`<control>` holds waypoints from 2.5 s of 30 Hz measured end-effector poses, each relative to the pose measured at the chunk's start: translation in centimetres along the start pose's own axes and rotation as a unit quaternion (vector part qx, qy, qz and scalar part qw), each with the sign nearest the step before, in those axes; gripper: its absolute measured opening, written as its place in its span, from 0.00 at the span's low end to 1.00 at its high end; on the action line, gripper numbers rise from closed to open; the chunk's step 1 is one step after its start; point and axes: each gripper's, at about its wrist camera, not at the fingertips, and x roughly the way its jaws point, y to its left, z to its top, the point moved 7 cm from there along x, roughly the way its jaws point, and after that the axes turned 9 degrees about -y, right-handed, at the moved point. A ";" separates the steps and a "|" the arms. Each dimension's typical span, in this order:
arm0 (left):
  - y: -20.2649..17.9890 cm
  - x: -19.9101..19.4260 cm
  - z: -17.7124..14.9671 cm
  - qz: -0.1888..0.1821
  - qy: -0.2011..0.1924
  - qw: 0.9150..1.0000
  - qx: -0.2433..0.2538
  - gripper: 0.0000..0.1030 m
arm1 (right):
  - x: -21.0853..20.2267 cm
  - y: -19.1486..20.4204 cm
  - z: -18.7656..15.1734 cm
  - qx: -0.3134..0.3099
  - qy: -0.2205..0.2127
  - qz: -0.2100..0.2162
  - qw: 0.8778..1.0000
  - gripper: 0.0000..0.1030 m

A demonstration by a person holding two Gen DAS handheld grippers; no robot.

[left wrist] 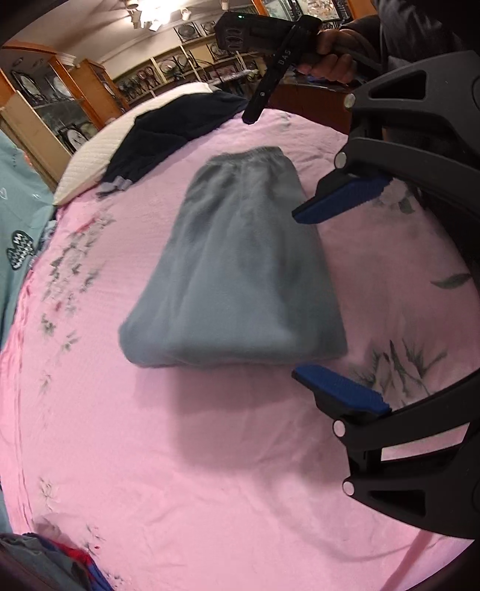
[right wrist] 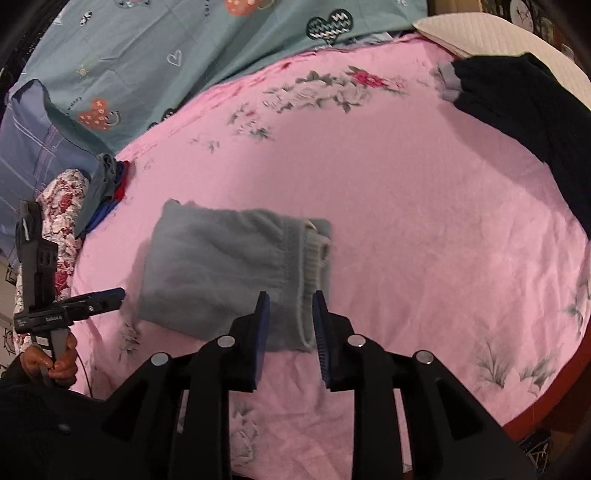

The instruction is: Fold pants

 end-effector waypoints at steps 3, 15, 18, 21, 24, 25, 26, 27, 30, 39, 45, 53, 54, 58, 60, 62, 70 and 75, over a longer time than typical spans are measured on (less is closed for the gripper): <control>-1.1 0.8 0.2 -0.010 -0.007 1.000 0.009 0.78 | 2.6 4.8 2.8 -0.049 -0.006 0.055 0.997 0.23; -0.1 3.6 -2.1 -0.052 -0.001 0.997 -0.062 0.78 | 19.8 17.7 5.9 -0.114 0.144 0.219 0.958 0.23; 0.1 3.6 -2.4 -0.052 -0.008 0.997 -0.063 0.78 | 23.8 15.4 4.8 -0.093 0.184 0.193 0.959 0.22; 0.3 3.7 -2.9 -0.043 -0.007 0.997 -0.067 0.78 | 25.5 13.5 4.4 -0.055 0.198 0.213 0.955 0.00; 0.6 3.6 -3.2 -0.043 -0.009 0.996 -0.076 0.78 | 25.5 12.8 4.4 -0.035 0.205 0.230 0.951 0.00; 0.7 3.6 -3.2 -0.042 -0.008 0.996 -0.078 0.78 | 25.3 12.9 4.4 -0.044 0.203 0.226 0.952 0.00; 0.6 3.5 -3.2 -0.040 -0.006 0.996 -0.076 0.78 | 25.0 13.1 4.4 -0.051 0.201 0.219 0.953 0.00; 0.4 3.4 -3.1 -0.035 -0.002 0.997 -0.069 0.78 | 24.5 13.3 4.7 -0.057 0.198 0.214 0.955 0.00; 0.0 2.4 -2.4 -0.010 0.012 0.999 -0.052 0.78 | 20.5 13.8 6.1 -0.081 0.161 0.225 0.957 0.08; -2.2 0.7 0.7 -0.011 -0.021 1.000 0.008 0.82 | 9.1 6.2 2.7 -0.069 0.117 0.217 0.967 0.08; -1.1 4.9 -1.4 0.017 0.027 0.999 0.029 0.84 | 10.3 -0.2 -2.9 -0.020 0.127 0.142 0.982 0.02; -3.9 3.1 -0.6 0.049 0.026 0.997 0.060 0.84 | 5.7 0.0 -0.6 0.004 0.053 0.142 0.988 0.37; -4.3 2.9 -0.7 0.046 0.022 0.997 0.064 0.84 | 4.9 -0.5 -0.5 0.012 0.044 0.148 0.988 0.37; -8.0 3.4 0.1 0.033 0.010 0.995 0.094 0.84 | 2.8 -3.3 0.0 0.053 0.017 0.139 0.989 0.44; -10.1 4.9 0.6 0.037 0.011 0.993 0.113 0.84 | 2.5 -4.5 0.2 0.062 0.012 0.131 0.989 0.44; -11.4 6.5 0.4 0.053 0.016 0.990 0.130 0.84 | 2.5 -5.6 0.4 0.061 0.011 0.114 0.992 0.44; -11.9 12.4 -1.2 0.130 0.054 0.981 0.135 0.86 | 3.9 -6.1 1.1 -0.004 0.011 0.103 0.995 0.53; -12.0 12.6 -1.2 0.151 0.056 0.978 0.136 0.89 | 6.4 -5.5 1.7 -0.048 0.028 0.104 0.993 0.54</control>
